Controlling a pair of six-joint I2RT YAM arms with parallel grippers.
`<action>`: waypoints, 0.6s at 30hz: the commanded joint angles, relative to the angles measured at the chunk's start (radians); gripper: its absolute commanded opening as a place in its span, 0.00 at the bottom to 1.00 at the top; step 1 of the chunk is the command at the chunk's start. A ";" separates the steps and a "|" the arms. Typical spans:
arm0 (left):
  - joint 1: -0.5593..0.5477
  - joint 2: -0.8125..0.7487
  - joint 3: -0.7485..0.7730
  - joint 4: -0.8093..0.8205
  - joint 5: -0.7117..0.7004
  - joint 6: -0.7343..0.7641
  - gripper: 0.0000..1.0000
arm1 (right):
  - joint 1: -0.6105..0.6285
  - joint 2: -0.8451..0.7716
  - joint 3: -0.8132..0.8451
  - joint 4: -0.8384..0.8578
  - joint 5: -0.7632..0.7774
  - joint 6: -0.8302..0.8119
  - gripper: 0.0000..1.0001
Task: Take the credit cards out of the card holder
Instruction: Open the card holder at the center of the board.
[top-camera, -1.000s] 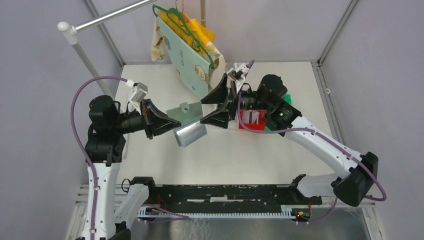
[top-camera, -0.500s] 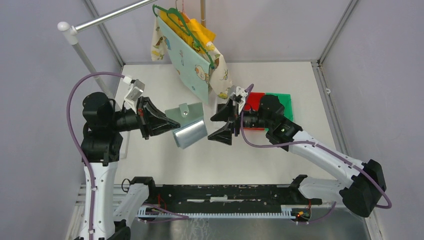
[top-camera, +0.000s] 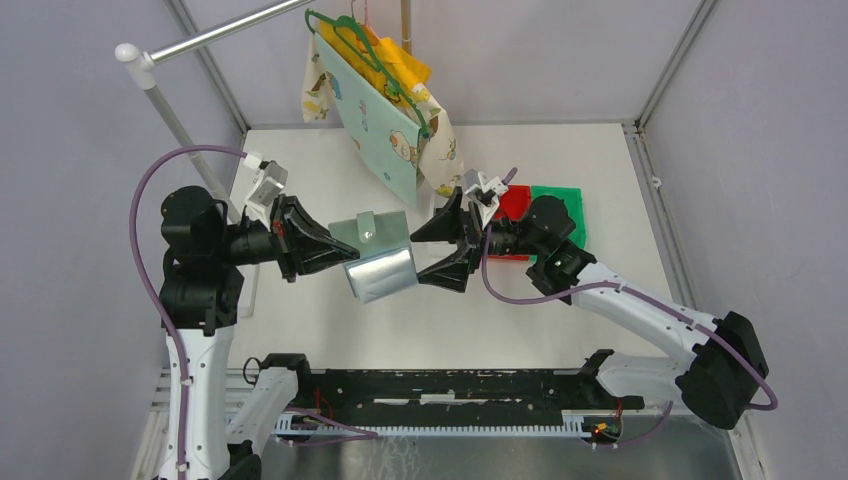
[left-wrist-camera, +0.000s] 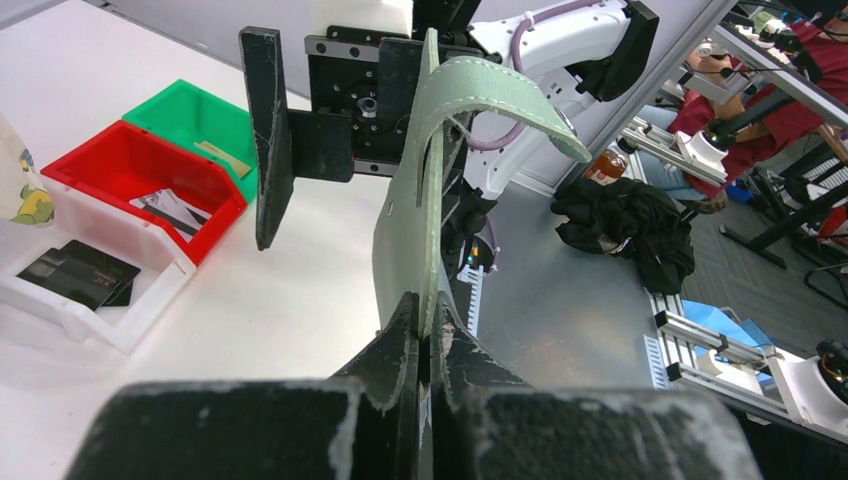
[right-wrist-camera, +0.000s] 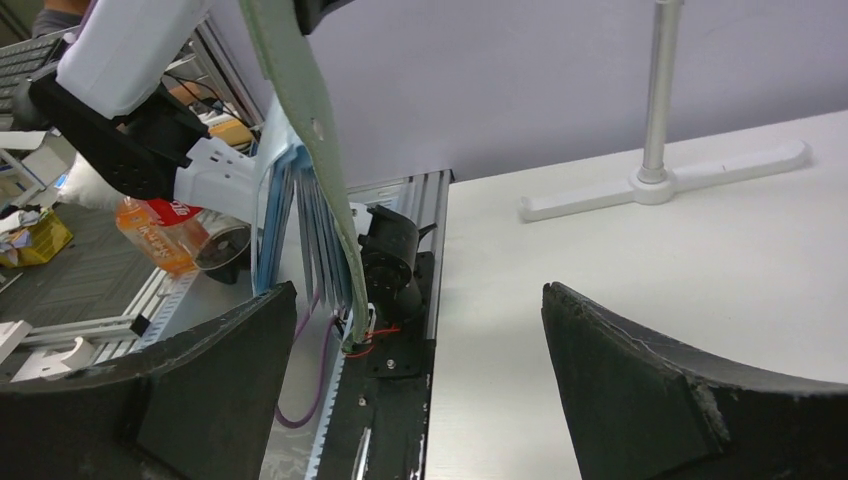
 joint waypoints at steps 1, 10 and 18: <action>-0.001 0.000 0.044 0.045 0.031 -0.064 0.02 | 0.012 -0.001 0.018 0.100 -0.061 0.016 0.98; -0.001 0.004 0.056 0.046 0.025 -0.065 0.02 | 0.040 0.018 0.068 0.049 -0.102 -0.022 0.98; -0.001 0.005 0.054 0.045 0.018 -0.063 0.02 | 0.075 -0.012 0.116 -0.079 -0.132 -0.148 0.98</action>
